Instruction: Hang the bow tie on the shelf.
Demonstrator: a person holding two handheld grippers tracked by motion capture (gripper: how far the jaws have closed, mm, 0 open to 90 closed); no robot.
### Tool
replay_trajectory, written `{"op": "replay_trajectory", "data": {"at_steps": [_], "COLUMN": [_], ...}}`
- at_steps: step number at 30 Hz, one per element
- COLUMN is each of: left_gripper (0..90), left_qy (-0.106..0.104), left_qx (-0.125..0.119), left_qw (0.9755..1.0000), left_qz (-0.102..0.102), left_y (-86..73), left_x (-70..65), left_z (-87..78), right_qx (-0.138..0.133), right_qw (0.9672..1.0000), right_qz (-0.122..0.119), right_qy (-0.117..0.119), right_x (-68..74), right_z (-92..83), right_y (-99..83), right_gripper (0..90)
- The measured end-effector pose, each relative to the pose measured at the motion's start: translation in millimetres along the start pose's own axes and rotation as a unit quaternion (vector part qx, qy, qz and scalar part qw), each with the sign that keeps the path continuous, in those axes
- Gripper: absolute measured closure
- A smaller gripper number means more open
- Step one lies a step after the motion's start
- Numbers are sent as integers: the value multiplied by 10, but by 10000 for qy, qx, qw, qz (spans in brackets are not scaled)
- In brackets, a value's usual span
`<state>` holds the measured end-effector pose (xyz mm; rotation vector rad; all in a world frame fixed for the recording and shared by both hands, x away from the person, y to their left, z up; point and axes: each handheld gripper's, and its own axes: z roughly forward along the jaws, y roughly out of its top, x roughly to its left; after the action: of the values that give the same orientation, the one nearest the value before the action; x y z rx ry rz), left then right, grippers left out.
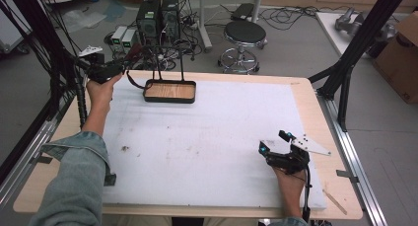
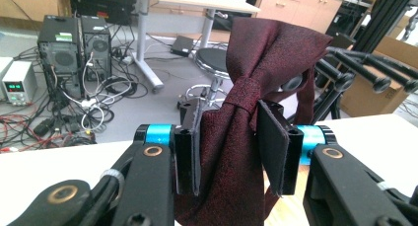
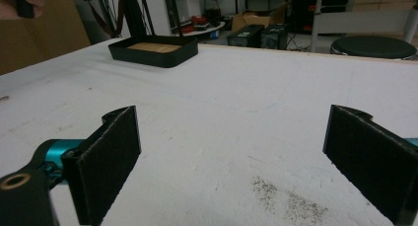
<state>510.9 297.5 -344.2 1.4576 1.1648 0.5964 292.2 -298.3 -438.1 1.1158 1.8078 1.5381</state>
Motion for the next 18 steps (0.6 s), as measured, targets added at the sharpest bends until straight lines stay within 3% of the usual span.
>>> {"op": "replay_trajectory", "data": {"at_steps": [5,18], "left_gripper": [627,646], "left_qy": [68,34], "left_qx": [141,232], "left_qw": [9998,9996], "left_qz": [90,178], "left_y": [-33,-95], "left_x": [9,20], "left_z": [37,24], "right_qx": [7,2], "right_qw": [10000,10000], "right_qz": [29,0], "right_qy": [8,-1], "right_x": [2,1], "right_z": [-1,1], "right_y": [1,0], "right_gripper": [64,64]}}
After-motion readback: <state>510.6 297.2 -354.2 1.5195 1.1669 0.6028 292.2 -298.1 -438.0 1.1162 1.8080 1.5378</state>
